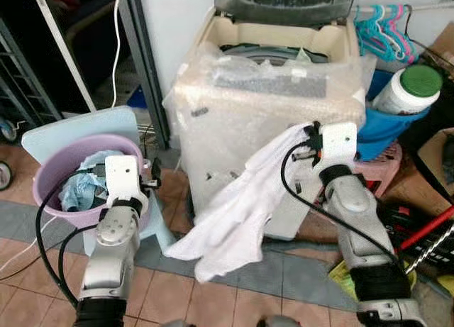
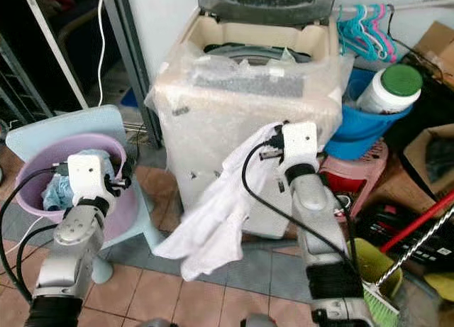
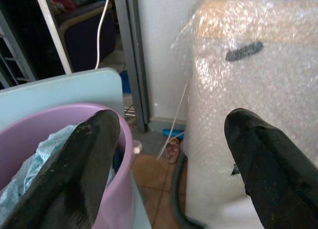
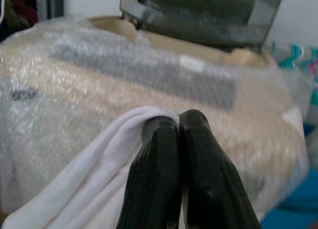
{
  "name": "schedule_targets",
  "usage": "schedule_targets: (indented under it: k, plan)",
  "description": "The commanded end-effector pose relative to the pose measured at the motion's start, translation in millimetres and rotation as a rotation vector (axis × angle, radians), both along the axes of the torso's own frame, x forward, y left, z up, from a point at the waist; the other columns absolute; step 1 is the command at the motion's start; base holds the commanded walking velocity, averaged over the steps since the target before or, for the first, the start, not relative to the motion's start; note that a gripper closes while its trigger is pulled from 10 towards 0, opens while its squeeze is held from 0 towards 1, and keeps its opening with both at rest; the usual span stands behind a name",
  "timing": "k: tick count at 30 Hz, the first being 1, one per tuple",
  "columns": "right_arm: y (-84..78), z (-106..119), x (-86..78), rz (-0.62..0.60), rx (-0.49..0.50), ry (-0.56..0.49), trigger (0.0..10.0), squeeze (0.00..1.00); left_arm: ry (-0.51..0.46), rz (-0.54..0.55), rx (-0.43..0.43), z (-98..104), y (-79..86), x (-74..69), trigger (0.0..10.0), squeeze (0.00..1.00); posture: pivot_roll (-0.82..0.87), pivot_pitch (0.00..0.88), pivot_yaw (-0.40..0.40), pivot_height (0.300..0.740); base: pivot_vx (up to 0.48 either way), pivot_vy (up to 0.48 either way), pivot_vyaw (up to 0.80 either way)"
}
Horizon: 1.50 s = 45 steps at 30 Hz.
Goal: Clothes washing
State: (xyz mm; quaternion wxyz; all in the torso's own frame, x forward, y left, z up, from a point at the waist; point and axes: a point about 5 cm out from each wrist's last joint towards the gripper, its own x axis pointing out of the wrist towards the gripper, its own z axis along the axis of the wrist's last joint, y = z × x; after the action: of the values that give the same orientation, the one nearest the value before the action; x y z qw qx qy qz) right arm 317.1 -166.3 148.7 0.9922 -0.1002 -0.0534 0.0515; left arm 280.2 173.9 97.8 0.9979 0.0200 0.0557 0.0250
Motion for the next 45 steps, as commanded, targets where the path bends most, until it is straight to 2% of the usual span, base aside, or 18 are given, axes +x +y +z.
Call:
schedule_targets:
  k: [1,3,8,12,18,19,23,24,27,28,31,33,37,38,39,40,42,45]
  plan:
    - [4.6,16,5.3,0.04,-0.017,-0.071,10.0,0.0,-0.006,0.011,-0.005,2,2.4,1.3,10.0,0.0,-0.04,0.0,0.025,0.74,0.315,0.0,0.0]
    - [9.1,24,8.8,0.095,-0.071,-0.101,10.0,0.0,-0.002,0.011,-0.007,0,2.2,0.8,10.0,0.0,-0.04,0.0,0.025,0.74,0.454,0.0,0.0]
    - [19.5,49,20.2,0.224,-0.086,-0.147,10.0,0.0,0.003,0.005,-0.014,-1,0.2,1.1,10.0,0.0,-0.04,0.0,0.03,0.74,0.462,0.0,0.0]
    - [31.5,87,33.8,0.392,-0.183,-0.232,10.0,0.0,0.003,-0.002,-0.02,-1,-2.8,3.3,10.0,0.0,-0.04,0.0,0.025,0.74,0.456,0.0,0.0]
    - [38.4,127,45.9,0.466,-0.234,-0.313,10.0,0.0,0.0,0.001,-0.018,-1,-4.2,3.9,10.0,0.0,-0.04,0.0,0.019,0.74,0.454,0.0,0.0]
    - [38.4,127,45.9,0.466,-0.234,-0.313,10.0,0.0,0.0,0.001,-0.018,-1,-4.2,3.9,10.0,0.0,-0.04,0.0,0.019,0.74,0.454,0.0,0.0]
    - [27.5,166,63.8,0.424,-0.218,-0.36,10.0,0.0,-0.001,-0.001,-0.018,-2,-6.9,3.5,10.0,0.0,-0.04,0.0,0.015,0.74,0.47,0.0,0.0]
    - [18.6,184,71.4,0.387,-0.202,-0.366,10.0,0.0,-0.002,-0.001,-0.02,-2,-7.6,3.9,10.0,0.0,-0.04,0.0,0.014,0.74,0.472,0.0,0.0]
    - [6.1,210,78.7,0.336,-0.193,-0.381,10.0,0.0,-0.003,-0.001,-0.023,-3,-8.2,4.4,10.0,0.0,-0.04,0.0,0.013,0.74,0.472,0.0,0.0]
    - [6.1,210,78.7,0.336,-0.193,-0.381,10.0,0.0,-0.003,-0.001,-0.023,-3,-8.2,4.4,10.0,0.0,-0.04,0.0,0.013,0.74,0.472,0.0,0.0]
    - [-9.0,245,79.3,0.208,-0.189,-0.474,10.0,0.0,0.001,-0.004,-0.037,-4,-10.6,5.8,10.0,0.0,-0.05,0.0,0.01,0.74,0.43,0.0,0.0]
    - [-26.6,278,74.0,0.075,-0.113,-0.565,10.0,0.0,-0.002,0.0,-0.046,-3,-13.7,6.6,10.0,0.0,-0.05,0.0,0.003,0.74,0.182,0.0,0.0]
    - [-36.1,289,70.7,0.025,-0.097,-0.602,10.0,0.0,-0.006,0.005,-0.046,-3,-15.8,5.7,10.0,0.0,-0.04,0.0,-0.007,0.74,0.0,0.0,0.0]
    - [-36.2,278,75.1,0.027,-0.116,-0.568,10.0,0.0,-0.003,0.014,-0.051,-4,-15.2,4.4,10.0,0.0,-0.04,0.0,-0.011,0.74,0.0,0.0,0.0]
    - [-36.2,278,75.1,0.027,-0.116,-0.568,10.0,0.0,-0.003,0.014,-0.051,-4,-15.2,4.4,10.0,0.0,-0.04,0.0,-0.011,0.74,0.0,0.0,0.0]
    - [-35.1,270,78.1,0.034,-0.129,-0.541,10.0,0.0,-0.001,0.018,-0.054,-5,-14.8,3.9,10.0,0.0,-0.04,0.0,-0.011,0.74,0.0,0.0,0.0]
    - [-30.7,229,89.7,0.064,-0.172,-0.412,10.0,0.0,0.0,0.022,-0.057,-5,-14.6,3.5,10.0,0.0,-0.04,0.0,-0.01,0.74,0.0,0.0,0.0]
    - [-27.0,191,97.1,0.093,-0.192,-0.28,10.0,0.0,0.0,0.018,-0.058,-5,-16.2,3.6,10.0,0.0,-0.05,0.0,-0.007,0.74,0.0,0.0,0.0]
